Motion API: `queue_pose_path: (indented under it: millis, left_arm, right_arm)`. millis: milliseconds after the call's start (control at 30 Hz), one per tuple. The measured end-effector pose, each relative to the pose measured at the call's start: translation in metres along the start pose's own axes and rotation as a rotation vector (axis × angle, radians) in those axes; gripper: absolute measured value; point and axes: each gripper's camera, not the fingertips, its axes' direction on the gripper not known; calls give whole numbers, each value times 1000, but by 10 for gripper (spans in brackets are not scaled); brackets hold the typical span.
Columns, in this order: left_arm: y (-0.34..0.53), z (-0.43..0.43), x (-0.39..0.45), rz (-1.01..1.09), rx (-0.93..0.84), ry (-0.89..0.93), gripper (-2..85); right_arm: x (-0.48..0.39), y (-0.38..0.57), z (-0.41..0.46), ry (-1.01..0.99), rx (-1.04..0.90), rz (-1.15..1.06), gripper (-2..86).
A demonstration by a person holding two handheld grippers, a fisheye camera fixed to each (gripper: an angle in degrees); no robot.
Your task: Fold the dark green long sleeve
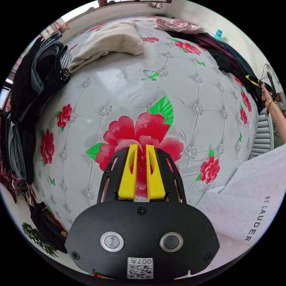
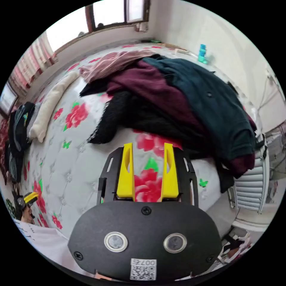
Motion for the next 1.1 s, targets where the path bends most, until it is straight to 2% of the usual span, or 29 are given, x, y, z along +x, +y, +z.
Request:
queue_pose_path:
  millis: [100, 200, 333, 467, 533, 600, 733, 867, 1100]
  left_arm:
    - [-7, 1, 5, -14, -26, -23, 38]
    - [-16, 1, 10, 28, -71, -50, 39]
    - [-21, 0, 11, 58, -92, -58, 41]
    - [-20, -5, 0, -26, -104, -31, 46]
    - [-17, -13, 0, -61, -95, 38, 53]
    - [-9, -34, 7, -71, -7, 72, 56]
    - [16, -92, 39, 63, 179, 72, 74]
    - [48, -156, 55, 161, 369, 99, 96]
    - [130, -238, 47, 234, 630, 175, 131]
  right_arm:
    - [97, -7, -36, 147, 115, 225, 119]
    - [172, -14, -36, 152, 86, 392, 117]
    - [221, -2, 11, -135, -54, 517, 88]
    - [208, 17, -8, -175, 44, 531, 42]
    - [184, 34, -46, -204, 175, 455, 24]
    - [166, 48, -80, -293, 266, 382, 14]
    - [105, 82, -161, -534, 416, 190, 2]
    - [16, 110, -212, -667, 435, -101, -1]
    - [-176, 192, -268, -1086, 350, -563, 0]
